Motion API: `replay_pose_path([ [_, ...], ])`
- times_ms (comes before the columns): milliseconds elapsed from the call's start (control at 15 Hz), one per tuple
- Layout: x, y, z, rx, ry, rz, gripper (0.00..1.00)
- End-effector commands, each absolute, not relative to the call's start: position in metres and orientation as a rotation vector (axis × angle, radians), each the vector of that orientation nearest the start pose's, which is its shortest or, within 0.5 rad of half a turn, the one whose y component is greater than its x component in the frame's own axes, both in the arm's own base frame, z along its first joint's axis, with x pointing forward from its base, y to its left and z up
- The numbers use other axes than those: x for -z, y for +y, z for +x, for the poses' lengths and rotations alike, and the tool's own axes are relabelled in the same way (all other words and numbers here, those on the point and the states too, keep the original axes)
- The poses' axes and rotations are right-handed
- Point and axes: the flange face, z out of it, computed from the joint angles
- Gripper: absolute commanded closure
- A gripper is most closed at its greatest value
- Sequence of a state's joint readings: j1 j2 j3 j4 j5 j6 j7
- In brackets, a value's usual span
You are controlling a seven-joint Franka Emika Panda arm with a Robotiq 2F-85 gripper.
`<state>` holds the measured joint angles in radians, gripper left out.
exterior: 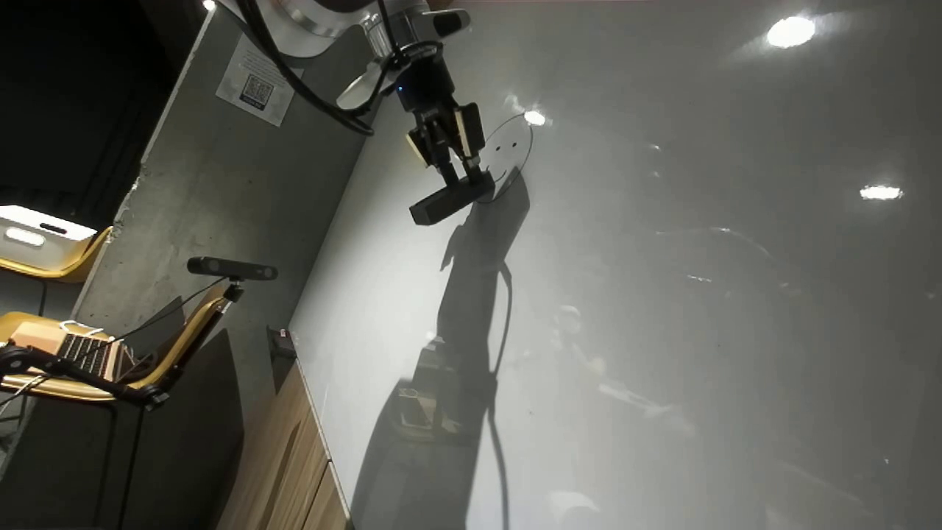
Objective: Use the duster to rub the drawing on the white board
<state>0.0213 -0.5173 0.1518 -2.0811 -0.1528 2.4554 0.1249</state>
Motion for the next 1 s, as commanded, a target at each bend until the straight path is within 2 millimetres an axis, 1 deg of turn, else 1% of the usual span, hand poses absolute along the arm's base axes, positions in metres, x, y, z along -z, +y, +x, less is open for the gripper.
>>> replay_pose_path([
  [0, -0.742, 0.093, 0.439, 1.477, -0.169, -2.892, 0.71],
  [600, -0.743, 0.091, 0.439, 1.487, -0.154, -2.901, 0.71],
  [933, -0.731, 0.094, 0.435, 1.410, -0.170, -2.940, 0.71],
])
